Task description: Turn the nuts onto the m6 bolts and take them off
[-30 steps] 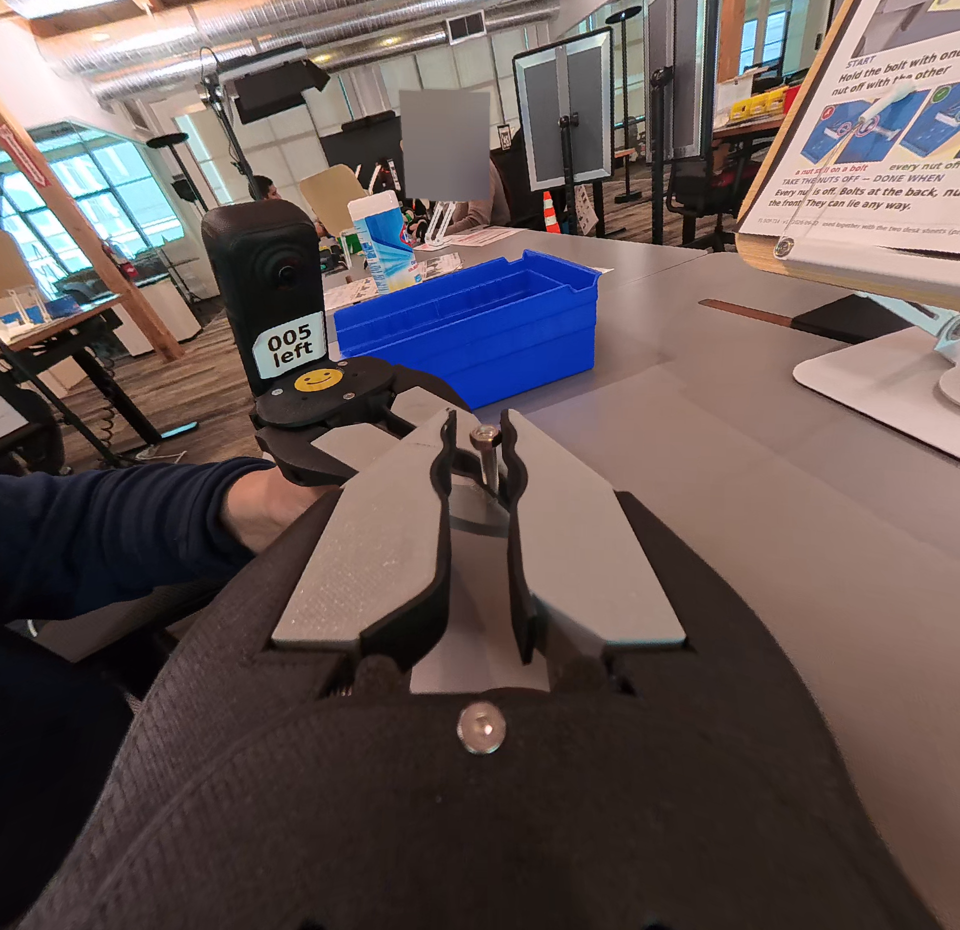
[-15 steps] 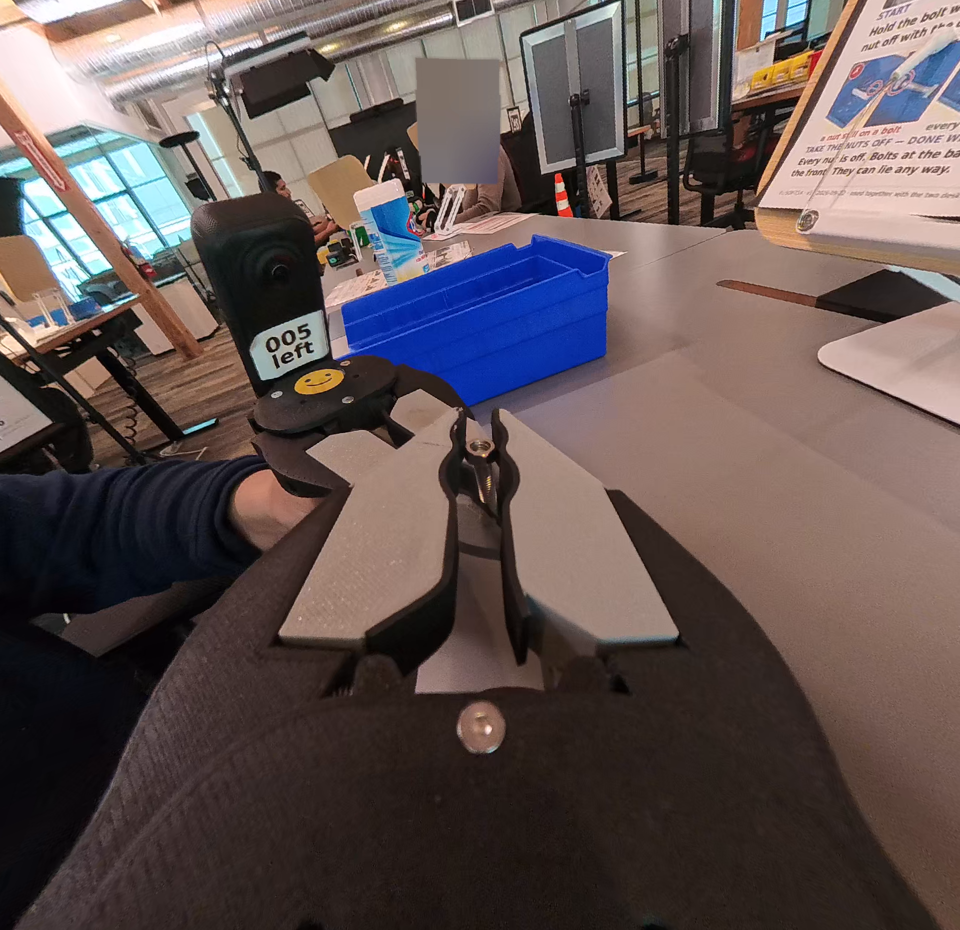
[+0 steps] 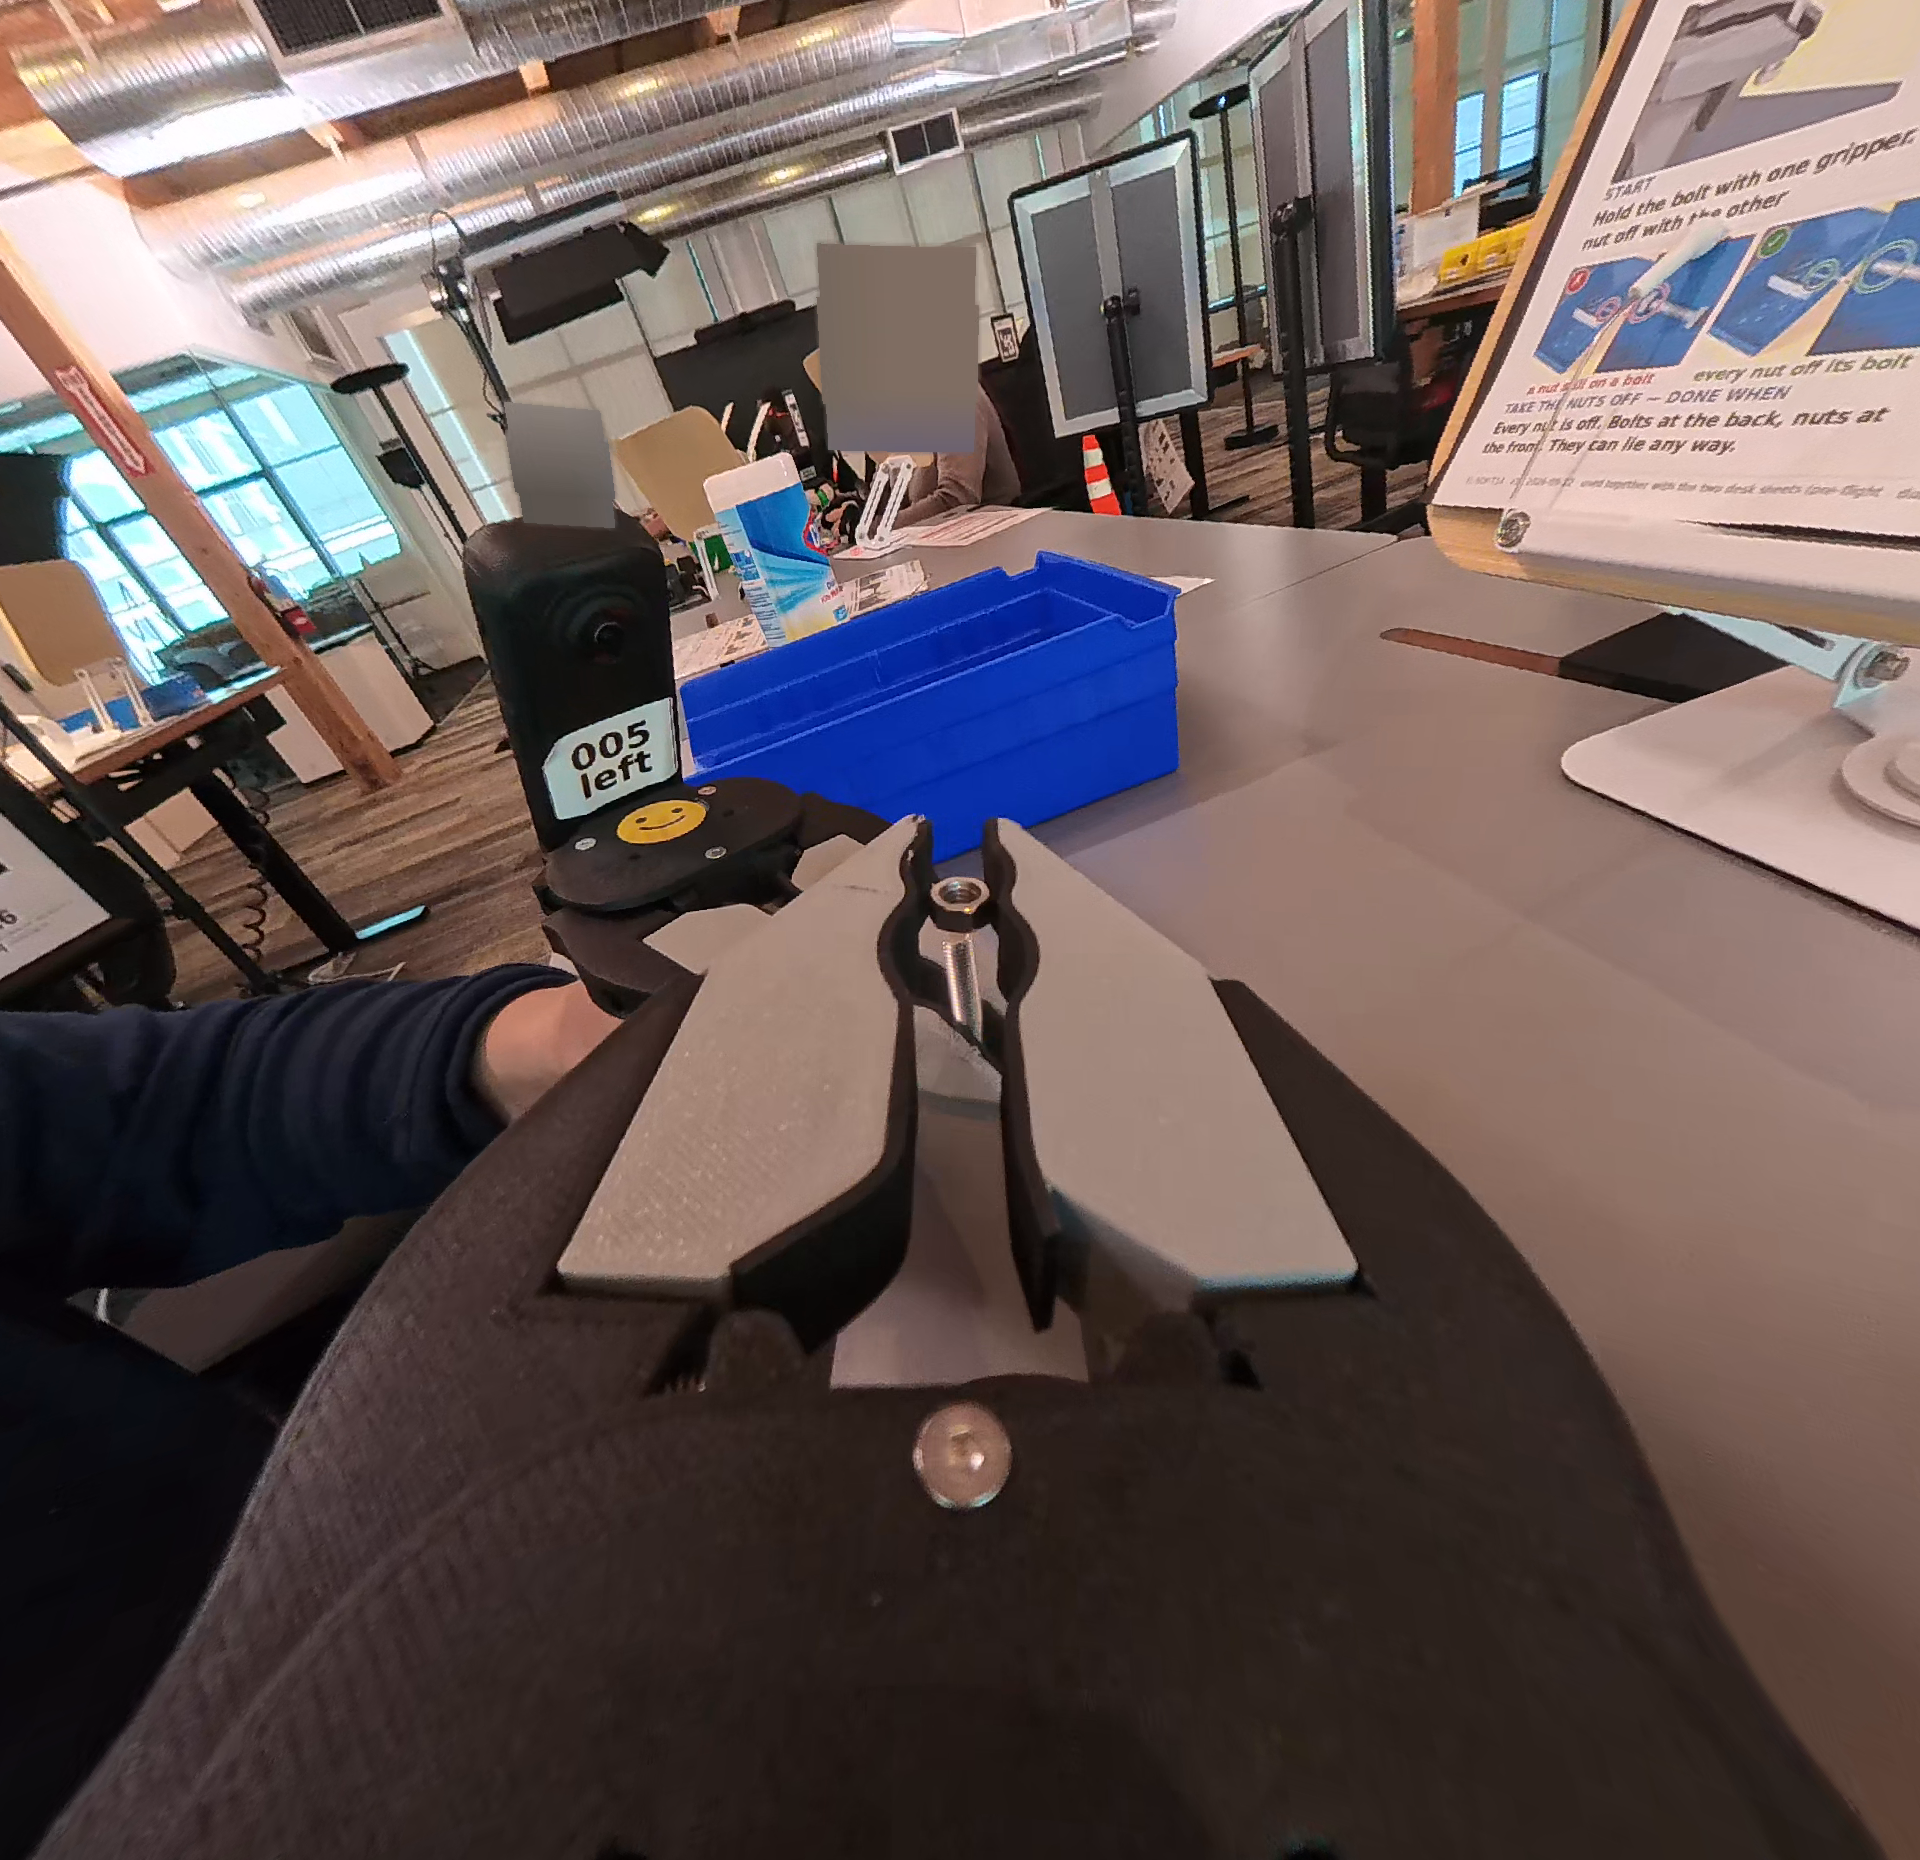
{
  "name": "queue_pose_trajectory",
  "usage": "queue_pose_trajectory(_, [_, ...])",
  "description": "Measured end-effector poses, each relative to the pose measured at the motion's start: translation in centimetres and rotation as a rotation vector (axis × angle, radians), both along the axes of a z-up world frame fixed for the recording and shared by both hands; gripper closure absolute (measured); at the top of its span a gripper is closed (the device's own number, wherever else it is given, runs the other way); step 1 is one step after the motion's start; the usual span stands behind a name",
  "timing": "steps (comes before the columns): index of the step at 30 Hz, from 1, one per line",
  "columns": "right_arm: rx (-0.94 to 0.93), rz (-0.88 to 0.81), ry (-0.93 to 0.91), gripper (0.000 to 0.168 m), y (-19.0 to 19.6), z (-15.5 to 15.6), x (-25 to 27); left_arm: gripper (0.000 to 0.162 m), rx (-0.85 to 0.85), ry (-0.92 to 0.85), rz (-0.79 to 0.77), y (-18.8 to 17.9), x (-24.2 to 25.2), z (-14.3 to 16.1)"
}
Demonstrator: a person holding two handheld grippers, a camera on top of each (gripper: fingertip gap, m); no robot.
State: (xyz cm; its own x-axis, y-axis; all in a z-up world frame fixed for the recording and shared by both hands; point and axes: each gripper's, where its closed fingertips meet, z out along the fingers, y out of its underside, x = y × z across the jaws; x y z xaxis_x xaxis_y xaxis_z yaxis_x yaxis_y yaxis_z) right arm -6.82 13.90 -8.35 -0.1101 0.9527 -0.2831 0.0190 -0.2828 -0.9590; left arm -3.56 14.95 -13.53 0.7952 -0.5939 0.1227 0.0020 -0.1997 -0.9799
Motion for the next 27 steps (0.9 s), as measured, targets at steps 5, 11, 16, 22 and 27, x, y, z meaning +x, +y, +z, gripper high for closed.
queue_pose_trajectory(5, [0.044,-0.026,0.008,0.162,0.0,0.8,0.9,0.159,-0.005,-0.013,0.02,0.3,-0.7,-0.1])
queue_pose_trajectory(11, [0.229,-0.197,-0.026,0.162,0.4,4.4,5.9,0.159,-0.008,-0.022,0.01,0.1,-0.9,0.0])
queue_pose_trajectory(16, [0.254,-0.488,-0.24,0.162,8.2,3.1,14.5,0.159,0.001,-0.021,-0.01,-0.3,-0.4,0.3])
queue_pose_trajectory(22, [0.058,-0.528,-0.609,0.158,11.1,-6.4,20.5,0.159,0.003,-0.029,-0.038,-0.5,0.2,0.4])
queue_pose_trajectory(27, [0.055,-0.544,-0.619,0.154,10.8,-6.3,20.5,0.159,0.01,-0.015,-0.092,-1.0,1.5,0.3])
